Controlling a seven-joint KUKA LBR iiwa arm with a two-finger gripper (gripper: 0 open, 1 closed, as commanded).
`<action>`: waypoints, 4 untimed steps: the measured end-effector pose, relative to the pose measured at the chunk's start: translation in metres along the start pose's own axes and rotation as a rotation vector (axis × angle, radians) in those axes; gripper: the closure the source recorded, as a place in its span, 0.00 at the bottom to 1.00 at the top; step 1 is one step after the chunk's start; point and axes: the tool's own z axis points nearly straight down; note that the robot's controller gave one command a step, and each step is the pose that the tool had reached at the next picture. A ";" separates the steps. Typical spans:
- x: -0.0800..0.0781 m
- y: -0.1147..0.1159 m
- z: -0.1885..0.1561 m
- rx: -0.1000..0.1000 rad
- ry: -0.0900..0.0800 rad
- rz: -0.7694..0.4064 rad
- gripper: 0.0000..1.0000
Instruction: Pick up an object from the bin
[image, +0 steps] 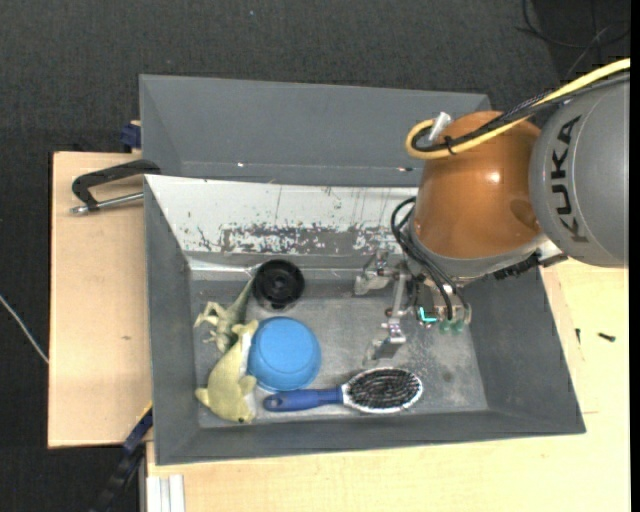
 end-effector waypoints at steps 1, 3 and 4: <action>0.017 -0.060 0.134 0.002 -0.011 -0.444 0.00; 0.019 -0.028 0.105 0.003 -0.012 -0.787 0.00; 0.018 -0.043 0.134 0.002 -0.006 -0.882 0.00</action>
Offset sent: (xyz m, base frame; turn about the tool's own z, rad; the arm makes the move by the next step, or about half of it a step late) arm -0.0194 -0.0602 -0.1356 -0.4458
